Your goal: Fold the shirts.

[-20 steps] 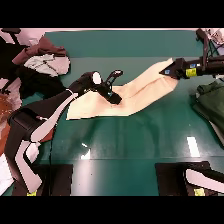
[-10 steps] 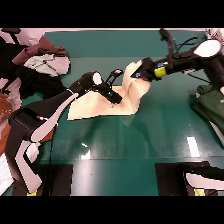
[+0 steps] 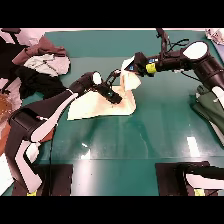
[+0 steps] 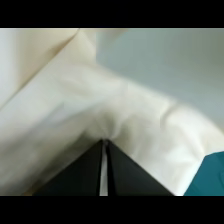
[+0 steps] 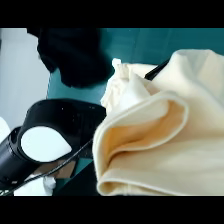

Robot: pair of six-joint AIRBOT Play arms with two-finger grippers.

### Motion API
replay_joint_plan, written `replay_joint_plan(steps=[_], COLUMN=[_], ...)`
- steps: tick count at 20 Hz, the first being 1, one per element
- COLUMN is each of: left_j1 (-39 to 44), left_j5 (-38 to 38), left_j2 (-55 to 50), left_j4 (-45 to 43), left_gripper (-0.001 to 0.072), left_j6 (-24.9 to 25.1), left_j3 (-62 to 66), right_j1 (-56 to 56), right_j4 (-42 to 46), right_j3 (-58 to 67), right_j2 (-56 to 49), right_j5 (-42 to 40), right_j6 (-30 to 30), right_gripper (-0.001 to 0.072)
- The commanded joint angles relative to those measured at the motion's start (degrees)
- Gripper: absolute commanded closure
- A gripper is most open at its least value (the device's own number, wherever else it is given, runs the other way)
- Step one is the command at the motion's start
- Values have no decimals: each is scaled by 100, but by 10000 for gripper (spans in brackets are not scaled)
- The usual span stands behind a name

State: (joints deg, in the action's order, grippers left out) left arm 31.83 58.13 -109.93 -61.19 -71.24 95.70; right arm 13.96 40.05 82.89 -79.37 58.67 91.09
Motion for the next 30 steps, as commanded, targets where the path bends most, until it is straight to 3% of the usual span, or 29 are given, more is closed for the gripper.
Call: replay_joint_plan(steps=[1,4,6,7,10,12,16,23,24,26,30], left_j1=[0,-42,-205,-321,-804,-1213,-1958,-2378,-2378,-2378,-2378], left_j5=[214,990,1425,1657,2323,2382,2487,3211,3211,3202,3202], left_j2=[35,35,35,35,317,817,1753,1941,1939,1939,1941], left_j4=[17,-15,-7,-11,-48,-389,-1357,-1775,-1768,-1694,-1703], left_gripper=[643,643,640,573,575,576,576,574,574,574,574], left_j6=[-254,-459,-1019,-1211,-1615,-1869,-1893,-1722,-1722,-1725,-1720], left_j3=[160,890,1576,1934,2498,2343,2166,1947,1873,1790,1792], right_j1=[-192,-393,-396,-348,-35,345,1486,2841,2951,3104,2957], right_j4=[9,0,4,7,2,-7,-61,-2098,-2511,-3154,-2778], right_j3=[4,4,2,2,2,-2,-2,42,205,874,2216], right_j2=[33,83,162,212,278,214,-256,-2159,-2468,-3189,-4037], right_j5=[90,326,518,535,260,-184,-1344,-3445,-3705,-3609,-2199], right_j6=[256,361,361,361,387,385,382,-157,-402,-841,-1123], right_gripper=[699,698,698,698,698,698,698,692,681,447,378])
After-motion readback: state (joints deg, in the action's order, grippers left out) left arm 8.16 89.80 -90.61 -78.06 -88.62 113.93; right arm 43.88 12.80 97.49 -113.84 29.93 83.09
